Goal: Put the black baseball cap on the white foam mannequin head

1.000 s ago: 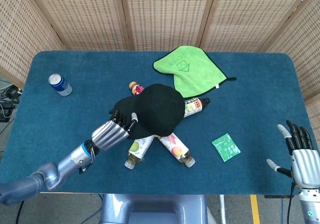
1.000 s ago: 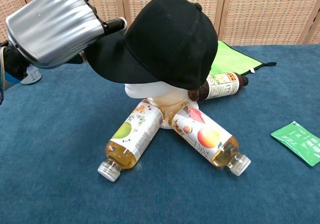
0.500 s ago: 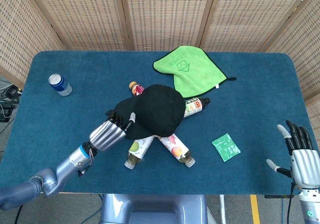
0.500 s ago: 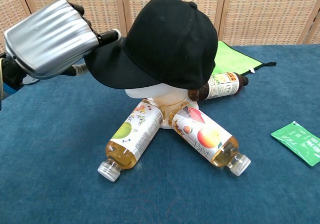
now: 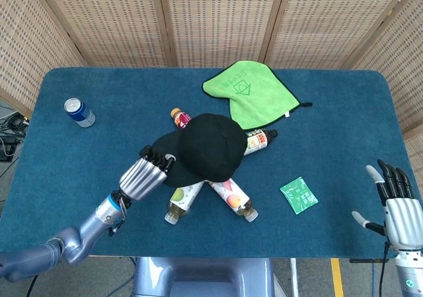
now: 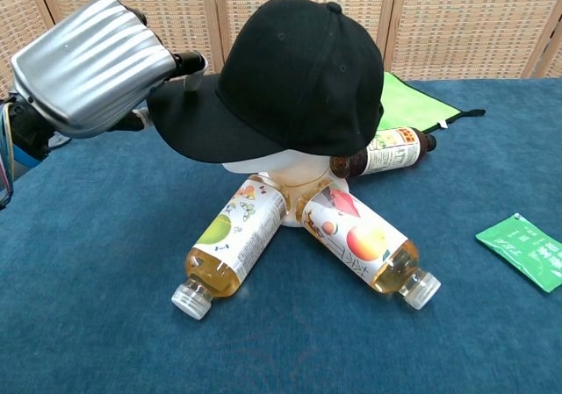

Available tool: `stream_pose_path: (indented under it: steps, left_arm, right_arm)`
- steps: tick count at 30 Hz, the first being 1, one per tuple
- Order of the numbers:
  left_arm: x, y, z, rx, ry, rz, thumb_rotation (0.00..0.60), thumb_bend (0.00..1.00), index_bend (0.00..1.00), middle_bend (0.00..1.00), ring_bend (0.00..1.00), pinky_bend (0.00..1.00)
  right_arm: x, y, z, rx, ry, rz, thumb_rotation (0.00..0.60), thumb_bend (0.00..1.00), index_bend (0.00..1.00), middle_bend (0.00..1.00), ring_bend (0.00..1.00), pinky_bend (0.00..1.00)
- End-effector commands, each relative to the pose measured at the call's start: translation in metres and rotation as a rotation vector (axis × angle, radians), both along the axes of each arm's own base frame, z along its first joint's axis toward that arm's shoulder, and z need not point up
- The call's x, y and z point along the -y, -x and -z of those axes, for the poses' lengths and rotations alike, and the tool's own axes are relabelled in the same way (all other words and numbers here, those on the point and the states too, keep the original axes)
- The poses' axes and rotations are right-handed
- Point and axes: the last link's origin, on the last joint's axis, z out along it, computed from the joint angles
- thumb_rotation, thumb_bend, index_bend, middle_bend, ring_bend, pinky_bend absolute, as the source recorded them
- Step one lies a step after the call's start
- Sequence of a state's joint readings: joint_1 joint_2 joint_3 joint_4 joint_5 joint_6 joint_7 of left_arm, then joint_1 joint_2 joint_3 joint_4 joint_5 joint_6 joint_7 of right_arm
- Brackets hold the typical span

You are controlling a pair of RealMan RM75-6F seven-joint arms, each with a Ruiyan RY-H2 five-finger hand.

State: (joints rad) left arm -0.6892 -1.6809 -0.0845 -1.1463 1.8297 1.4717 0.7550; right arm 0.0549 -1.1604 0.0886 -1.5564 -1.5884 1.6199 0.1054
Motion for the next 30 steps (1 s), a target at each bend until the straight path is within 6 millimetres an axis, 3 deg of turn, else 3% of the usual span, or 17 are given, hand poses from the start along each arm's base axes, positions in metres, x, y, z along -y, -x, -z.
stream_pose_path:
  steps: [1,6,10,13,15,18,20,24,30]
  left_arm:
    - [0.002,-0.001,0.000,0.000,0.003,0.009,0.600,0.31,0.41,0.82,0.78,0.65]
    - [0.005,0.002,-0.002,0.005,0.003,0.009,0.600,0.10,0.19,0.74,0.73,0.59]
    - [0.008,0.012,-0.005,0.010,0.015,-0.036,0.600,0.05,0.12,0.61,0.64,0.51]
    - [0.012,0.022,-0.008,0.021,0.030,-0.077,0.600,0.03,0.05,0.46,0.52,0.41]
    - [0.014,0.029,-0.010,0.026,0.037,-0.108,0.600,0.01,0.00,0.30,0.40,0.27]
    - [0.021,0.041,-0.014,0.052,0.051,-0.172,0.600,0.01,0.00,0.09,0.21,0.09]
    - [0.027,0.049,-0.018,0.088,0.075,-0.218,0.600,0.01,0.00,0.02,0.12,0.02]
    - [0.043,0.063,-0.030,0.183,0.119,-0.299,0.600,0.00,0.00,0.00,0.02,0.00]
    - [0.067,0.084,-0.048,0.344,0.188,-0.466,0.600,0.00,0.00,0.00,0.00,0.00]
  right_arm:
    - [-0.001,0.000,0.001,0.000,-0.001,0.000,0.600,0.08,0.14,0.00,0.00,0.00]
    - [-0.001,0.000,0.001,0.000,-0.001,0.000,0.600,0.08,0.14,0.00,0.00,0.00]
    - [-0.001,0.000,0.001,-0.003,-0.004,-0.001,0.600,0.08,0.14,0.00,0.00,0.00]
    - [-0.001,0.000,0.002,-0.005,-0.004,-0.001,0.600,0.08,0.14,0.00,0.00,0.00]
    - [-0.001,-0.001,0.002,-0.006,-0.005,-0.001,0.600,0.08,0.14,0.00,0.00,0.00]
    - [-0.001,0.000,0.003,-0.010,-0.007,0.000,0.600,0.08,0.14,0.00,0.00,0.00]
    - [-0.001,-0.001,0.003,-0.011,-0.009,0.001,0.600,0.08,0.14,0.00,0.00,0.00]
    - [-0.001,-0.001,0.005,-0.020,-0.014,0.000,0.600,0.08,0.14,0.00,0.00,0.00]
    - [-0.002,0.003,0.009,-0.061,-0.049,0.030,0.600,0.08,0.12,0.00,0.00,0.00]
